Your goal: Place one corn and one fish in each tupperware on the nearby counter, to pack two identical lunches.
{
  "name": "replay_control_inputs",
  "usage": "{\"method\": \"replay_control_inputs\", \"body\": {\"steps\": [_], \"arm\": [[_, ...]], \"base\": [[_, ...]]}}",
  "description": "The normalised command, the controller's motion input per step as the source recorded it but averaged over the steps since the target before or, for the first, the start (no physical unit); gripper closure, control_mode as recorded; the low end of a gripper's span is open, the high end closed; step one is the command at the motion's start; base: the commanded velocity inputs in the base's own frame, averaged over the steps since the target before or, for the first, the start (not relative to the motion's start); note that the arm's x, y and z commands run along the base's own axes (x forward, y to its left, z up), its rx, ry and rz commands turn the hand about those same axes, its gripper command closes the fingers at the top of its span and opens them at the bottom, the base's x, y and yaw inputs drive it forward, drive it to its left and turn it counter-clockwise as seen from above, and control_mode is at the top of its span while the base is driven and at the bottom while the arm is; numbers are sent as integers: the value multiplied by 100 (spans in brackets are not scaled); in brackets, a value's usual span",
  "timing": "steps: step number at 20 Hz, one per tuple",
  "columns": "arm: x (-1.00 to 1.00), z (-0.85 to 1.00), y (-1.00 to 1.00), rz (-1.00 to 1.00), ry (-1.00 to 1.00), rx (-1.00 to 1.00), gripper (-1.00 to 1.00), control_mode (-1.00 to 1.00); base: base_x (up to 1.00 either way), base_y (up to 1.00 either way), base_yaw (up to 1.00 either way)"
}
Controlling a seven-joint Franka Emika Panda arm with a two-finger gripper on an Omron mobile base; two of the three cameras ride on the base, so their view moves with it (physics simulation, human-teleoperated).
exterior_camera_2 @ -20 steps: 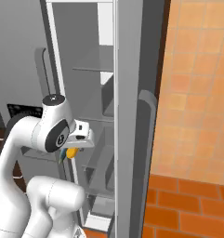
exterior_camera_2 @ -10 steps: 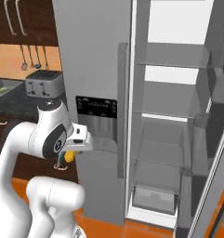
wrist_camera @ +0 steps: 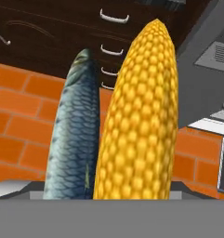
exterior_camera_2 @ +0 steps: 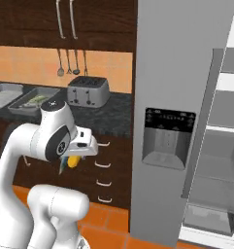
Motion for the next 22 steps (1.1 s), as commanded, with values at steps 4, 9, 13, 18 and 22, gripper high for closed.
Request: {"method": "replay_control_inputs", "body": {"steps": [4, 9, 13, 18, 22], "arm": [[0, 0, 0, 0, 0, 0, 100, 100], [0, 0, 0, 0, 0, 0, 100, 100], [0, 0, 0, 0, 0, 0, 100, 100], [0, 0, 0, 0, 0, 0, 100, 100], [0, 0, 0, 0, 0, 0, 100, 100]], "base": [[33, 100, 0], [52, 100, 0], [74, 100, 0], [77, 100, 0], [70, 100, 0]]}}
